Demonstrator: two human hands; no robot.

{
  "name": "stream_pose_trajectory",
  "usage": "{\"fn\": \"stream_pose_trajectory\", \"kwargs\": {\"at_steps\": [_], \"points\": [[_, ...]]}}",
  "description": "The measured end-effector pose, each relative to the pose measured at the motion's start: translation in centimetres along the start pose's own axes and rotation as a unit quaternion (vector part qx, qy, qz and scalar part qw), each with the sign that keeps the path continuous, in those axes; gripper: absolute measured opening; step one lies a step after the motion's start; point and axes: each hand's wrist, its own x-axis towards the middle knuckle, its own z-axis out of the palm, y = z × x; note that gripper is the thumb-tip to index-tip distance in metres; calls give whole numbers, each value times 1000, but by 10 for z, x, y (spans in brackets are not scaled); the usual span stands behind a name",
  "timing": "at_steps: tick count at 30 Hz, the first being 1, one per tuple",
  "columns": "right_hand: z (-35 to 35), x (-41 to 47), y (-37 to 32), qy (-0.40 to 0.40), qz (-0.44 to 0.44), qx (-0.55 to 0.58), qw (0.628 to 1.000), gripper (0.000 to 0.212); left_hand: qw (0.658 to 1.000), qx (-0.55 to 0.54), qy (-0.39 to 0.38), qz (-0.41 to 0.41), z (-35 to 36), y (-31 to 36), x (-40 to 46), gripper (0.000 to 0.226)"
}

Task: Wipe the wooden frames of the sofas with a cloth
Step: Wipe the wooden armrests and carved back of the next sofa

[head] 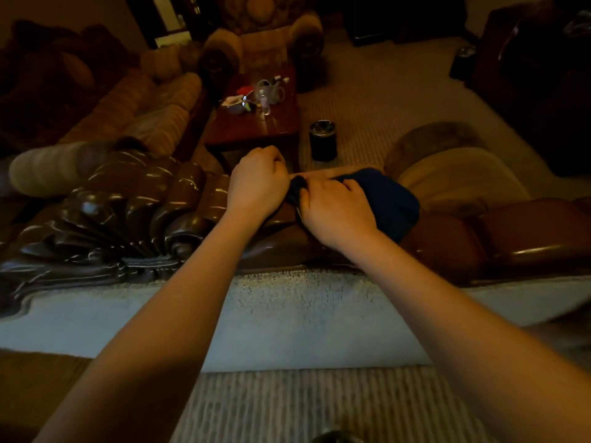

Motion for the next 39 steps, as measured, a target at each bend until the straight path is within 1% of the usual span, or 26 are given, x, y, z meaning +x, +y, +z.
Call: {"fn": "stream_pose_trajectory", "kwargs": {"at_steps": [2,4,6,8,11,13,16,18,20,21,22,23,25,26,27,28,29,30,31,32,33,34,35,37,38,39], "points": [[15,-38,-7,81,29,8,996,52,1000,0,-13,9,1,1,4,25],[34,-74,-19,135,50,10,989,54,999,11,-30,28,3,3,6,27],[49,-89,-24,161,54,-10,985,52,998,18,-35,43,3,5,5,27],[52,-82,-17,191,50,-22,980,51,997,37,-23,71,3,7,4,27],[50,-67,-4,209,15,-34,977,52,993,46,-27,103,2,7,5,26],[54,-65,1,242,-4,-47,969,51,993,32,-40,111,3,6,6,27],[61,-60,5,328,-19,-42,943,47,990,17,-36,138,4,4,6,28],[61,-52,8,384,-13,-18,923,44,988,-4,-27,155,1,4,3,33],[63,-46,11,423,3,-7,906,43,984,-65,-20,162,-4,3,-5,38],[64,-45,13,441,29,-3,897,44,982,-96,-22,162,-7,4,-9,39],[66,-44,17,466,75,9,882,47,980,-111,-33,163,-9,7,-14,39],[68,-45,24,491,131,31,861,51,979,-101,-53,172,-10,9,-18,39],[71,-47,34,516,222,93,822,60,971,-35,-100,212,-6,12,-23,35],[75,-48,37,524,252,116,805,61,966,-10,-120,230,-3,13,-22,30],[78,-48,36,537,275,142,785,57,962,-1,-137,236,0,14,-19,26],[82,-46,37,554,292,170,760,48,960,1,-153,236,2,14,-16,22],[81,-44,35,575,311,208,728,39,957,5,-163,240,3,13,-13,19],[81,-42,31,592,339,249,687,34,954,16,-169,249,4,12,-13,18],[82,-39,24,597,381,279,648,34,950,30,-171,260,5,12,-14,18],[85,-36,13,589,419,300,623,40,945,44,-172,274,6,13,-15,21],[87,-31,-5,571,453,314,608,46,940,58,-168,292,6,13,-18,25],[91,-26,-27,562,471,316,602,51,932,70,-162,316,7,13,-21,29],[94,-21,-55,562,463,313,610,54,923,79,-159,342,8,12,-23,31],[103,-17,-99,562,415,310,645,56,911,85,-175,364,9,12,-22,34],[112,-17,-98,561,410,322,643,58,908,87,-193,362,8,12,-21,36],[112,-20,-85,571,417,351,614,58,905,90,-206,362,9,12,-19,38]]}}
